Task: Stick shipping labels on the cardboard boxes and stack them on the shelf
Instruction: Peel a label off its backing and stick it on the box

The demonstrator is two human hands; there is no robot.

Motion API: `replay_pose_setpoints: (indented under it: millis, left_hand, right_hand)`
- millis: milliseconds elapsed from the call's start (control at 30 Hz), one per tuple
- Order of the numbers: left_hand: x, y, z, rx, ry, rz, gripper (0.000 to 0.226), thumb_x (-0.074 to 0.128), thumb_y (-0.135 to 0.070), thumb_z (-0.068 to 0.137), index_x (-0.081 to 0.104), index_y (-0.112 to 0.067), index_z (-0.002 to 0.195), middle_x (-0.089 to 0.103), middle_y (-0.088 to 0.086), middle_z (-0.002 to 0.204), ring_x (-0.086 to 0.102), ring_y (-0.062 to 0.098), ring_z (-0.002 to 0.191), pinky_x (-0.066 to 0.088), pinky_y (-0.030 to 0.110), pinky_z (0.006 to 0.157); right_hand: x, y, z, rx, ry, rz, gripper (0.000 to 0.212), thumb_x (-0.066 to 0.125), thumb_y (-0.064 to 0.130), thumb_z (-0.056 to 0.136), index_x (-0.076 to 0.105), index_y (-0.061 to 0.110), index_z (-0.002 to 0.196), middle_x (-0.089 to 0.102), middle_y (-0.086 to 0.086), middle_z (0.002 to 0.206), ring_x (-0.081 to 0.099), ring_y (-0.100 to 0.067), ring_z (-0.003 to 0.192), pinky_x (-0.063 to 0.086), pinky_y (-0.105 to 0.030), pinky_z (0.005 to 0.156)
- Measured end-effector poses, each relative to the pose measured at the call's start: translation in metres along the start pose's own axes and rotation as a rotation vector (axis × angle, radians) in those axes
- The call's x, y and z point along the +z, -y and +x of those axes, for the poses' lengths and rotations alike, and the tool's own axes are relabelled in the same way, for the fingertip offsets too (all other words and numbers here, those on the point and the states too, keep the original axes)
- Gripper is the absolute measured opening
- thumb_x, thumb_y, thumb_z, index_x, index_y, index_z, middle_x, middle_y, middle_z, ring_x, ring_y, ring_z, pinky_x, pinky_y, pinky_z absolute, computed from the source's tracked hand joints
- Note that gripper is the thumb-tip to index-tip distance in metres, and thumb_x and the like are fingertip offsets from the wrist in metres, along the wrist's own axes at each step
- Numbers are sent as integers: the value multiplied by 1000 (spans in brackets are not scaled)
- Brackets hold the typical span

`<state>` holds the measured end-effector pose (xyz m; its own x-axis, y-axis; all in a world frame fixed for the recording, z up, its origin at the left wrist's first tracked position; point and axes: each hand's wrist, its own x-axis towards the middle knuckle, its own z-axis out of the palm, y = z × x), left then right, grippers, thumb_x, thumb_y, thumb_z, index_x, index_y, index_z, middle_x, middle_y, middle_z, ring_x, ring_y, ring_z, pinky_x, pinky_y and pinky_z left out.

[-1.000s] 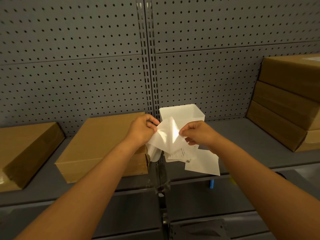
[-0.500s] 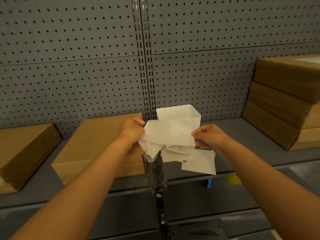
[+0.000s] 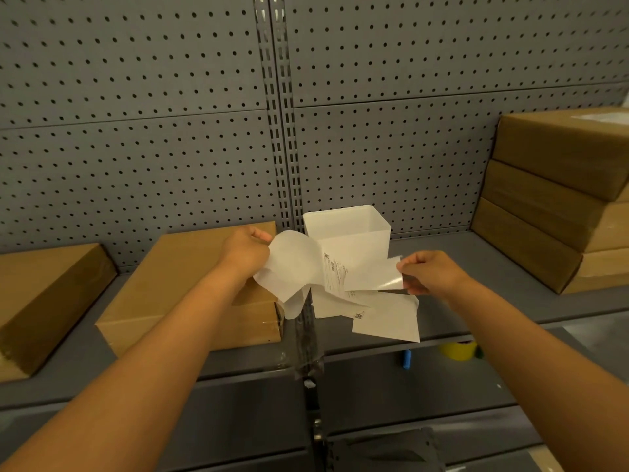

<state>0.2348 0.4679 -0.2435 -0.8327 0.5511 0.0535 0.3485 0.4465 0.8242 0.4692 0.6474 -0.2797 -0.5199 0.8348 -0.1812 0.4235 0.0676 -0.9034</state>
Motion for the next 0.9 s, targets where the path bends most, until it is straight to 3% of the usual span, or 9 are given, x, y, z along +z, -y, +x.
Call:
replay_pose_setpoints:
  millis: [133, 233, 467, 600, 767, 900]
  left_hand:
    - [11, -13, -5, 49, 59, -100, 20, 54, -5, 88, 62, -15, 103, 60, -1, 104, 57, 20, 103, 49, 30, 80]
    - [23, -23, -11, 89, 111, -125, 16, 59, -9, 88, 62, -15, 103, 60, -2, 91, 59, 19, 94, 48, 26, 73]
    - [55, -34, -30, 87, 289, -171, 20, 62, -8, 88, 57, -12, 107, 66, 8, 90, 64, 18, 80, 54, 35, 78]
    - [72, -39, -40, 32, 438, -148, 17, 58, -12, 92, 58, -15, 108, 68, 5, 106, 68, 15, 86, 53, 32, 84]
    - [66, -38, -35, 154, 266, -7, 16, 59, -15, 89, 60, -21, 103, 60, 0, 103, 58, 15, 85, 50, 28, 76]
    - [53, -37, -32, 307, 258, 112, 33, 70, -15, 80, 60, -24, 110, 54, -1, 106, 54, 15, 90, 52, 32, 81]
  right_hand:
    - [7, 18, -6, -139, -11, 139, 15, 58, 17, 93, 65, 7, 101, 68, -5, 88, 64, -13, 68, 56, -23, 64]
    - [9, 35, -10, -216, -53, 233, 14, 59, 15, 91, 65, 5, 100, 67, -6, 89, 65, -16, 69, 57, -29, 72]
    - [6, 56, -17, -339, -62, 260, 9, 59, 12, 91, 64, 6, 96, 66, -1, 81, 64, -10, 64, 56, -29, 73]
    - [7, 56, -17, -329, -17, 181, 10, 62, 10, 89, 64, 5, 97, 66, -3, 78, 63, -10, 64, 55, -29, 73]
    - [9, 52, -15, -313, -9, 176, 7, 61, 8, 89, 62, 6, 96, 66, -4, 78, 63, -11, 63, 55, -27, 71]
    - [16, 58, -14, -278, -38, 271, 4, 56, 10, 91, 59, 9, 93, 64, -3, 79, 63, -13, 63, 57, -28, 71]
